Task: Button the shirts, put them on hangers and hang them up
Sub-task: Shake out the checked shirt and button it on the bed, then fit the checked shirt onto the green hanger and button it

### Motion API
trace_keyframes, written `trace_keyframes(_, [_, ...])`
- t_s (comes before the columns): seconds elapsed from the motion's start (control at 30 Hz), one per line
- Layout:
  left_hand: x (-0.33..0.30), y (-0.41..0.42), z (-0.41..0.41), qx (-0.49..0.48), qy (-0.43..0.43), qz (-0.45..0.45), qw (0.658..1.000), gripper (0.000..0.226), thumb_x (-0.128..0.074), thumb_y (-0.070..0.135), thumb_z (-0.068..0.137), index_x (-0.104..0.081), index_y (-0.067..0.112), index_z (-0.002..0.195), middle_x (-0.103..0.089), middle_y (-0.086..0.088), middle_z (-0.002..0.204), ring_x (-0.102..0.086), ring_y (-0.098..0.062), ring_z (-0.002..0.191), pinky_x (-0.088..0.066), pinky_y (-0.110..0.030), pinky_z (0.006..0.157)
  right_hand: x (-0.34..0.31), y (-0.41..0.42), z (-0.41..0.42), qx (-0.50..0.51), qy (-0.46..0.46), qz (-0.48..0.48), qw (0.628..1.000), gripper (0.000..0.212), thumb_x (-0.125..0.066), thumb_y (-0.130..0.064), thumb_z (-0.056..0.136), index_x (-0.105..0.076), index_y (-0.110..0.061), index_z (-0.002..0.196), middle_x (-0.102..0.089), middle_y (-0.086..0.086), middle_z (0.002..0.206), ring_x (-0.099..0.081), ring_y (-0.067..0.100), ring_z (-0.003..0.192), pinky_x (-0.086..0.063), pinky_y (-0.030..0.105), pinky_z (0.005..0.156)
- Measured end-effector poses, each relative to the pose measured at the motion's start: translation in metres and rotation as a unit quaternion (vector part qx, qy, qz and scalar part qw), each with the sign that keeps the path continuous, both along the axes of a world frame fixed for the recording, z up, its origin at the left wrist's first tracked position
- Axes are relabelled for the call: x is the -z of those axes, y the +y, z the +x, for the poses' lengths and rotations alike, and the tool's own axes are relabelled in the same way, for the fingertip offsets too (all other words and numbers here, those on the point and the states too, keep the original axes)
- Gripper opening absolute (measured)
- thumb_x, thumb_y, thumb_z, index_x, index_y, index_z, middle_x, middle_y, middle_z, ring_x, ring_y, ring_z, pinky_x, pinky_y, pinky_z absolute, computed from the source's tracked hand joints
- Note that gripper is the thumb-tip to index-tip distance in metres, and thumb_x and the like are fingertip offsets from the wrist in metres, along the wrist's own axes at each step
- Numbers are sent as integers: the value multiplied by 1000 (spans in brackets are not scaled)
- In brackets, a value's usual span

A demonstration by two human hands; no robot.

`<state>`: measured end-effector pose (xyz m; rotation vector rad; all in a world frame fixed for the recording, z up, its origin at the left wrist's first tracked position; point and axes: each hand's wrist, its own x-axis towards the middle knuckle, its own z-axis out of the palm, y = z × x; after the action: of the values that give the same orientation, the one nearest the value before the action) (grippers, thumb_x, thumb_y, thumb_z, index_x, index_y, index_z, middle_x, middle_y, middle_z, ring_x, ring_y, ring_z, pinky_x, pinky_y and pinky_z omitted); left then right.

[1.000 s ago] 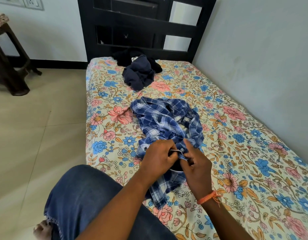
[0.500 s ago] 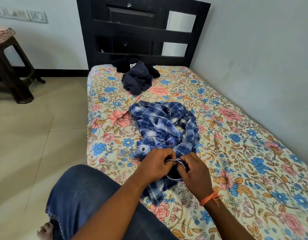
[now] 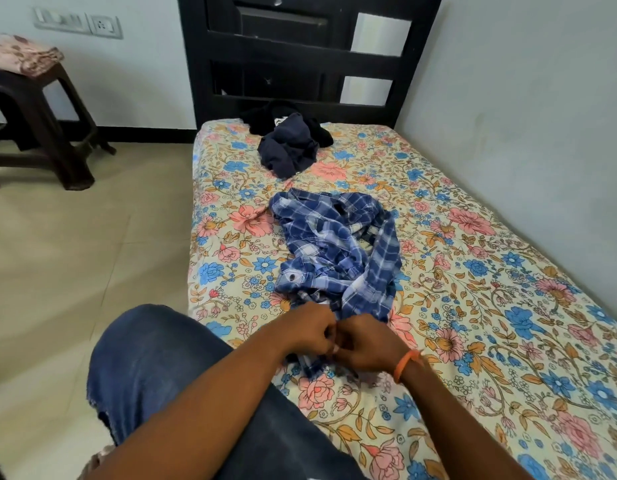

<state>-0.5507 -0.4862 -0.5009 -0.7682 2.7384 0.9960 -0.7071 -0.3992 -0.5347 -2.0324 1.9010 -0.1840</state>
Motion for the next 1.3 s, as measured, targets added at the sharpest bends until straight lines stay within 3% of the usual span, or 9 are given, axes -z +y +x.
trace_keyframes(0.2, [-24,-74,39,-126,83,-8,989,16,-59,11,91,-70,0,86,-70,-16,89,-62,-23,77,-51,-38,74,-57,-82,27,59,-178,-19,982,44,-73,-22,86,-45,-17,53,-43,0,51,-36,4,45,-29,25,50])
trace_keyframes(0.37, [-14,-200,99,-206,112,-59,970,21,-55,15,94,-73,5,91,-70,-10,93,-63,-25,89,-49,-31,76,-41,-219,103,98,-152,-105,978,36,-71,-29,88,-58,-9,61,-60,7,60,-57,16,54,-45,36,53])
trace_keyframes(0.47, [11,-275,134,-247,134,-11,960,15,-61,16,93,-73,11,88,-66,-2,87,-61,-17,84,-37,-25,65,-23,-294,131,152,-147,-113,971,30,-71,-27,87,-61,-8,67,-64,10,68,-59,25,65,-44,35,59])
trace_keyframes(0.6, [29,-306,153,-303,148,69,939,13,-63,13,91,-75,8,93,-71,-3,96,-63,-18,92,-38,-22,75,8,-338,133,291,-157,-43,943,23,-77,-19,81,-65,0,81,-66,16,80,-59,28,74,-47,34,67])
trace_keyframes(0.77, [-46,-292,154,-326,110,186,920,13,-62,11,91,-75,10,92,-73,-5,96,-67,-23,88,-54,-36,83,-45,-311,158,453,-258,3,854,15,-66,-13,89,-72,0,90,-71,18,96,-63,27,87,-52,47,93])
trace_keyframes(0.9, [-188,-266,140,-301,64,245,919,14,-60,12,90,-73,17,89,-73,-4,92,-68,-27,88,-54,-43,82,-160,-258,171,533,-284,63,795,23,-62,-12,87,-63,3,69,-65,16,72,-56,22,71,-52,37,69])
trace_keyframes(1.03, [-319,-232,123,-234,39,243,940,13,-60,18,92,-73,15,88,-71,-6,85,-66,-27,82,-51,-35,75,-284,-192,159,577,-284,13,766,44,-65,-4,85,-47,-23,49,-48,-4,53,-50,15,64,-41,27,66])
trace_keyframes(1.2, [-412,-194,98,-143,39,251,957,20,-60,21,96,-67,5,85,-67,-20,84,-62,-30,73,-54,-49,72,-406,-102,142,660,-291,-55,690,36,-63,-7,88,-51,-3,55,-57,24,63,-55,26,57,-49,34,63])
trace_keyframes(1.3, [-442,-167,75,-91,45,244,964,30,-58,24,98,-64,-1,84,-58,-30,79,-52,-28,65,-52,-53,67,-449,-46,146,718,-301,-143,611,31,-67,-7,86,-60,-11,56,-63,17,65,-58,21,61,-49,30,64])
